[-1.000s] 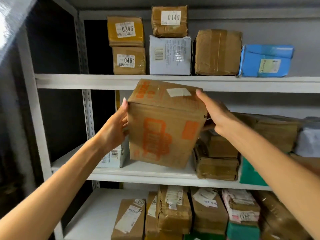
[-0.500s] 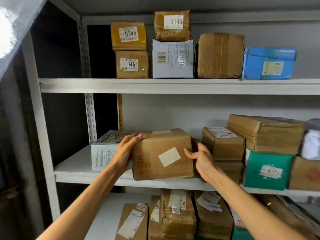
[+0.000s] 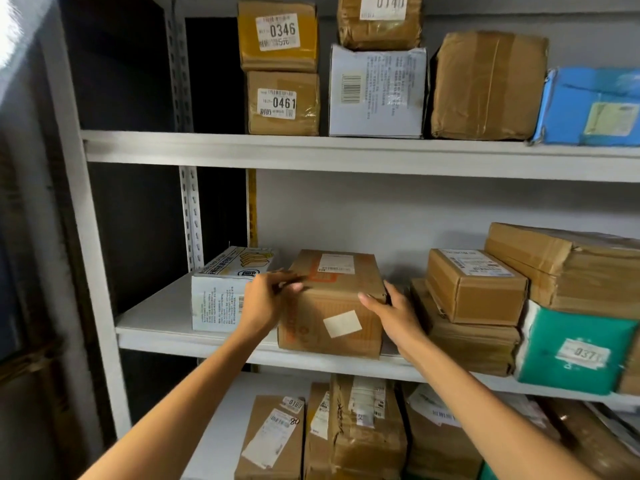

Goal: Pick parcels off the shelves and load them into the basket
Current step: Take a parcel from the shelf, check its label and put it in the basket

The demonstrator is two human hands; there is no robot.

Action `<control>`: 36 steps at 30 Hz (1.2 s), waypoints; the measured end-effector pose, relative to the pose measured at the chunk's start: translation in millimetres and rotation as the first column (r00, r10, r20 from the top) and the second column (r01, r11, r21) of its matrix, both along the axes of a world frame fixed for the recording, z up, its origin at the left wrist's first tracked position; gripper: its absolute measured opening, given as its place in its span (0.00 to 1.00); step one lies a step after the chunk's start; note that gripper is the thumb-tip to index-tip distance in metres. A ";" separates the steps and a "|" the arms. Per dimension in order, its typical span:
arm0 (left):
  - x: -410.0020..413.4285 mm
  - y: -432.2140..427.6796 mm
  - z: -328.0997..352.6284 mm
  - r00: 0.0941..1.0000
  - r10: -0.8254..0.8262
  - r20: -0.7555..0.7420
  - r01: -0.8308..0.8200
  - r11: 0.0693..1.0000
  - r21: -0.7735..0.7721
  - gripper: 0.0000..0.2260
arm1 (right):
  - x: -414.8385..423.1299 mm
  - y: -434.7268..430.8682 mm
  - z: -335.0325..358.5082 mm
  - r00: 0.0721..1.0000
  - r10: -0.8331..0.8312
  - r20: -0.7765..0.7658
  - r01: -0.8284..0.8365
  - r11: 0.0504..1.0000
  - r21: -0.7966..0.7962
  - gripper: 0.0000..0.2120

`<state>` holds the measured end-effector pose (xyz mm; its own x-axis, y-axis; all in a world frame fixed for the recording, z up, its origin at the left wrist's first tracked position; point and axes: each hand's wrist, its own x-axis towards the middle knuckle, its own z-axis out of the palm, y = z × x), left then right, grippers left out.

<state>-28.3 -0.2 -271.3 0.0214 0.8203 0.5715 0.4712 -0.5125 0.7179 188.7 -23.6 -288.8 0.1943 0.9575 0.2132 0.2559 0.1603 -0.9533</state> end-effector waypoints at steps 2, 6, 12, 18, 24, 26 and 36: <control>-0.1 5.4 3.2 0.999 0.031 -0.026 -0.031 0.999 0.019 0.13 | -2.5 7.1 2.0 1.000 -0.007 0.016 0.007 1.000 -0.015 0.37; -2.1 13.6 7.2 1.000 0.004 0.011 -0.004 1.000 -0.011 0.11 | -4.6 22.6 3.2 0.999 0.032 -0.002 -0.032 0.999 -0.004 0.38; -7.1 30.8 6.9 0.996 0.057 -0.074 -0.060 0.998 -0.032 0.12 | -10.4 40.4 -0.6 0.990 0.007 0.138 -0.007 1.000 0.003 0.38; -8.2 39.3 12.5 0.959 0.142 -0.247 -0.157 0.987 -0.045 0.14 | -11.9 45.1 5.8 0.980 0.045 0.192 -0.034 0.998 -0.060 0.38; 6.2 32.0 28.8 0.778 0.286 -0.559 -0.265 0.957 0.121 0.13 | 1.0 23.0 26.4 0.668 0.120 0.735 -0.038 0.991 -0.127 0.44; 26.1 24.5 39.4 0.733 0.271 -0.624 -0.210 0.963 0.171 0.15 | 7.0 11.6 38.1 0.516 0.105 0.850 -0.020 0.994 -0.110 0.44; 138.4 -0.2 74.5 0.649 0.050 -0.759 0.023 0.996 0.084 0.20 | 102.1 -67.0 107.2 0.253 -0.100 0.962 0.226 0.973 0.042 0.26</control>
<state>110.1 -0.4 -196.8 0.4670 0.7772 0.4218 0.8402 -0.5387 0.0624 290.8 -90.6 -181.6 0.0650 0.9565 0.2845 0.9978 -0.0669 -0.0031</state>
